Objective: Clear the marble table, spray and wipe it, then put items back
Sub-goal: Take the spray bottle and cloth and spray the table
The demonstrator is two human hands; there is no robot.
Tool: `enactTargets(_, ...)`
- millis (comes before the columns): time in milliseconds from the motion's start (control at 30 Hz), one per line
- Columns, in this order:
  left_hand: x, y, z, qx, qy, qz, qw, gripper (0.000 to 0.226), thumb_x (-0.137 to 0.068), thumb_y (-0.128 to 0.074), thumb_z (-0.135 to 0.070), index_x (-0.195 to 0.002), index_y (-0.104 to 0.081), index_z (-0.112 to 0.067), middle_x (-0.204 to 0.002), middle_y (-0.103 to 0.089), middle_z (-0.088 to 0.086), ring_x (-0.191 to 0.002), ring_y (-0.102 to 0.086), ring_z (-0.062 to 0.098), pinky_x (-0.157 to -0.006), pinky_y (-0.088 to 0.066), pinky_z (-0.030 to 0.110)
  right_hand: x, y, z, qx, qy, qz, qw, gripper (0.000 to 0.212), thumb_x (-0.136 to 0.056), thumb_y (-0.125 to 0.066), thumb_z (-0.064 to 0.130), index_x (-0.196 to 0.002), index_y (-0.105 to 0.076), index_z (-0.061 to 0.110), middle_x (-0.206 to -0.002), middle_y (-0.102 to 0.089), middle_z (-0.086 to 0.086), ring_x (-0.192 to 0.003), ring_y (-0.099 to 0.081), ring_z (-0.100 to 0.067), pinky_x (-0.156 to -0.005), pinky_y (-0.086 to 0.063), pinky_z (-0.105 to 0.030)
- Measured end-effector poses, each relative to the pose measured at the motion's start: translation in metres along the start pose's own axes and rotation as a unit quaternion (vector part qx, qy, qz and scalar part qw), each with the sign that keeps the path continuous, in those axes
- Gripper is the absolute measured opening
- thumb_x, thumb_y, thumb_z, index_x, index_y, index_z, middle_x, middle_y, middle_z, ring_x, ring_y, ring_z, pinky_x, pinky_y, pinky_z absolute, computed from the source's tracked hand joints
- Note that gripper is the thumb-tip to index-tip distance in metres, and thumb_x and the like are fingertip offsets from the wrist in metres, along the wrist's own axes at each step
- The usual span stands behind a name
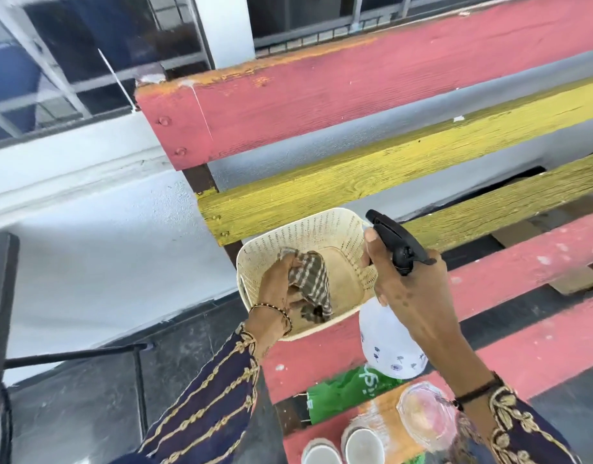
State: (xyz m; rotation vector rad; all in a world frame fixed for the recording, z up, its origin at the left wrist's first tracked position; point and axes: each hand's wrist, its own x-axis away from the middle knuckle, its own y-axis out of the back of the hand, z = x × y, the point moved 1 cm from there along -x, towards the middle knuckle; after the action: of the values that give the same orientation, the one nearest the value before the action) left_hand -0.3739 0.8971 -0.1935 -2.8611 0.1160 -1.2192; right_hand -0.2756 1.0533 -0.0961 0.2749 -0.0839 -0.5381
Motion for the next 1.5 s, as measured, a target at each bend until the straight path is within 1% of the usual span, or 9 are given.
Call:
enactTargets(133, 0.054, 0.053, -0.029, 0.138, -0.009, -0.009, 0.99, 0.027, -0.091, -0.049, -0.035, -0.07, -0.059, -0.021, -0.067, -0.066, 0.002, -0.065, -0.059, 0.019, -0.064, -0.045, 0.03, 0.028, -0.022, 0.044, -0.005, 0.01, 0.031, 0.999, 0.045, -0.095, -0.063, 0.052, -0.068, -0.068, 0.017, -0.063, -0.06, -0.026, -0.043, -0.046, -0.03, -0.052, -0.046, -0.049)
enactTargets(467, 0.229, 0.284, -0.064, 0.252, -0.135, -0.088, 0.954, 0.043, -0.096, -0.045, -0.039, -0.09, -0.074, -0.007, -0.088, -0.073, 0.015, -0.078, -0.068, 0.029, -0.071, -0.051, 0.035, 0.142, -0.168, 0.186, -0.142, -0.015, 0.215, 0.966, 0.038, -0.094, -0.067, 0.025, -0.074, -0.065, -0.007, -0.046, -0.047, -0.016, -0.033, -0.034, -0.017, -0.038, -0.03, -0.025)
enactTargets(667, 0.336, 0.466, -0.049, 0.302, -0.161, -0.16, 0.926, 0.03, -0.085, -0.065, -0.034, -0.102, -0.075, -0.012, -0.106, -0.073, 0.013, -0.097, -0.069, 0.031, -0.094, -0.054, 0.044, 0.251, -0.302, 0.266, -0.093, 0.046, 0.367, 0.924, 0.052, -0.084, -0.066, 0.053, -0.072, -0.071, 0.003, -0.057, -0.059, -0.022, -0.035, -0.033, -0.02, -0.039, -0.031, -0.029)
enactTargets(833, 0.406, 0.628, -0.007, 0.356, -0.156, -0.191, 0.901, 0.027, -0.07, -0.075, -0.04, -0.089, -0.078, -0.021, -0.089, -0.075, 0.011, -0.076, -0.072, 0.027, -0.066, -0.06, 0.035, 0.363, -0.439, 0.314, -0.047, 0.074, 0.442, 0.893, 0.054, -0.087, -0.062, 0.059, -0.073, -0.073, 0.008, -0.073, -0.076, -0.01, -0.034, -0.042, -0.021, -0.04, -0.041, -0.032)
enactTargets(1000, 0.458, 0.774, 0.045, 0.409, -0.142, -0.287, 0.855, 0.017, -0.066, -0.077, -0.041, -0.067, -0.078, -0.024, -0.071, -0.076, 0.009, -0.06, -0.072, 0.025, -0.049, -0.056, 0.03, 0.488, -0.575, 0.33, 0.017, 0.104, 0.531, 0.841, 0.053, -0.084, -0.068, 0.061, -0.063, -0.074, 0.013, -0.06, -0.069, -0.025, -0.035, -0.051, -0.025, -0.045, -0.044, -0.028)
enactTargets(1133, 0.493, 0.868, 0.084, 0.445, -0.105, -0.381, 0.804, 0.047, -0.051, -0.079, -0.045, -0.083, -0.075, -0.013, -0.079, -0.075, 0.014, -0.069, -0.072, 0.031, -0.066, -0.059, 0.041, 0.579, -0.664, 0.321, 0.085, 0.149, 0.592, 0.787, 0.065, -0.089, -0.063, 0.063, -0.049, -0.066, 0.011, -0.038, -0.058, -0.011, -0.041, -0.063, -0.021, -0.053, -0.043, -0.007)
enactTargets(1233, 0.511, 0.92, 0.111, 0.453, -0.084, -0.441, 0.77, 0.059, -0.044, -0.077, -0.049, -0.088, -0.072, -0.009, -0.082, -0.074, 0.013, -0.075, -0.07, 0.03, -0.074, -0.057, 0.043, 0.626, -0.713, 0.313, 0.142, 0.192, 0.596, 0.767, 0.069, -0.086, -0.061, 0.07, -0.041, -0.054, 0.018, -0.037, -0.055, -0.007, -0.041, -0.061, -0.021, -0.049, -0.046, -0.022)
enactTargets(1367, 0.521, 0.961, 0.139, 0.464, -0.069, -0.467, 0.749, 0.051, -0.051, -0.077, -0.053, -0.081, -0.072, -0.012, -0.07, -0.076, 0.01, -0.066, -0.071, 0.028, -0.06, -0.056, 0.035, 0.658, -0.754, 0.309, 0.205, 0.277, 0.556, 0.756, 0.071, -0.082, -0.05, 0.079, -0.043, -0.042, 0.02, -0.05, -0.057, -0.009, -0.06, -0.065, -0.034, -0.055, -0.048, -0.039)
enactTargets(1500, 0.521, 0.982, 0.148, 0.473, -0.066, -0.478, 0.737, 0.047, -0.061, -0.076, -0.051, -0.086, -0.071, -0.011, -0.076, -0.074, 0.012, -0.067, -0.07, 0.029, -0.063, -0.056, 0.037, 0.647, -0.782, 0.317, 0.197, 0.166, 0.573, 0.778, 0.07, -0.086, -0.06, 0.069, -0.053, -0.065, 0.008, -0.052, -0.069, -0.01, -0.045, -0.067, -0.032, -0.045, -0.054, -0.035)
